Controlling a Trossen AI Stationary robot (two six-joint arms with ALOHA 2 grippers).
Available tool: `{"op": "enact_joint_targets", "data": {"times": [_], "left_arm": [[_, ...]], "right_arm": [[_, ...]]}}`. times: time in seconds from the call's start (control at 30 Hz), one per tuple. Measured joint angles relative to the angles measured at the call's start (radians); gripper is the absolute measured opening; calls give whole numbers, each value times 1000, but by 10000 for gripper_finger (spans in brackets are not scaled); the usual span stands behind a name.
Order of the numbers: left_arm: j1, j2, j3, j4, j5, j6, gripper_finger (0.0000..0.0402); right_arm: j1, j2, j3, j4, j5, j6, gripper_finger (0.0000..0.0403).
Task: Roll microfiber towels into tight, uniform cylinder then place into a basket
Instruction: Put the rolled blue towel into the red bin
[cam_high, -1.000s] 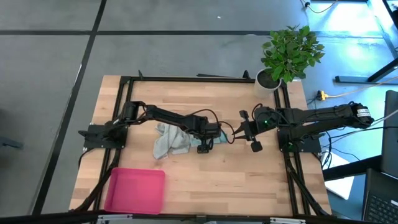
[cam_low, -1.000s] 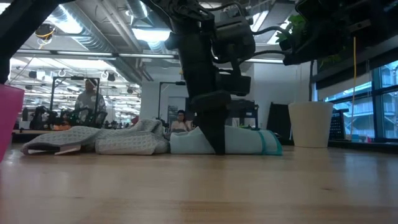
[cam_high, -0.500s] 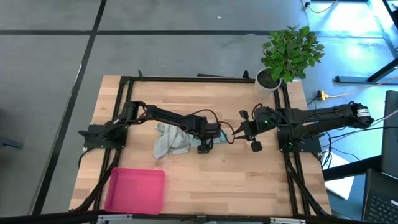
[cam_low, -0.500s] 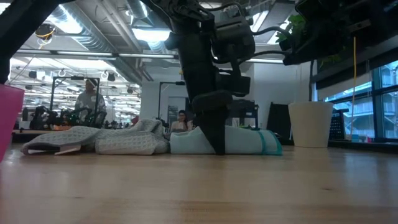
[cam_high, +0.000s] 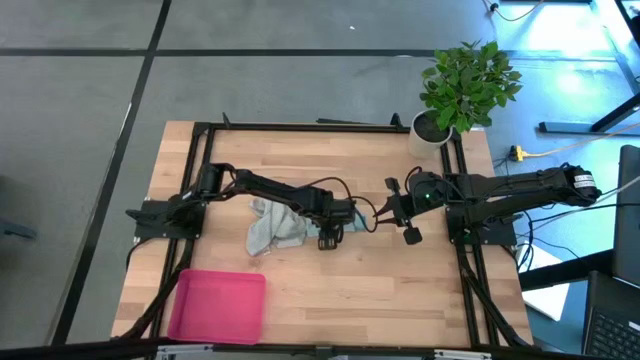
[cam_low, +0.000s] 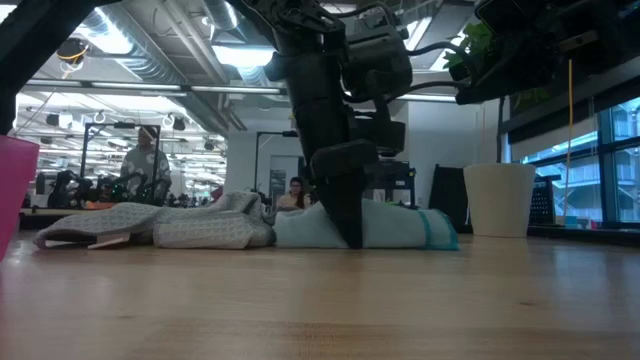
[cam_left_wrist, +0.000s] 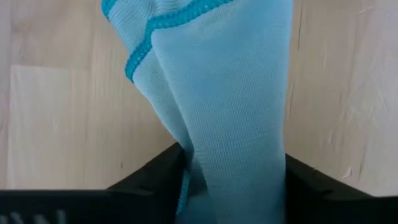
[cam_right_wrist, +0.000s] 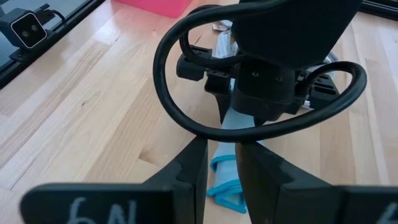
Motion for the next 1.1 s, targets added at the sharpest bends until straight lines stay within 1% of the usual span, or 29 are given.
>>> {"op": "enact_joint_targets", "data": {"times": [0.4, 0.5, 0.6, 0.7, 0.9, 1.0, 1.1], "left_arm": [[0, 0, 0, -11, -14, 30, 50], [-3, -12, 0, -24, -14, 33, 26], [-15, -29, -4, -59, -28, 32, 22], [-40, -56, -6, -114, -74, 13, 26], [-107, -120, -4, -242, -143, -79, 25], [-146, -165, -4, -297, -195, -123, 23], [-188, -218, -4, -376, -224, -172, 25]], "right_arm": [[0, 0, 0, 0, 0, 0, 84], [0, 0, 1, 0, 0, 0, 84], [0, 0, 1, 1, 1, 0, 84], [0, 0, 1, 2, 1, 0, 84], [0, 0, 3, 8, 1, 0, 84], [0, 0, 3, 12, 1, 0, 84], [0, 0, 3, 17, 2, 0, 84]]}}
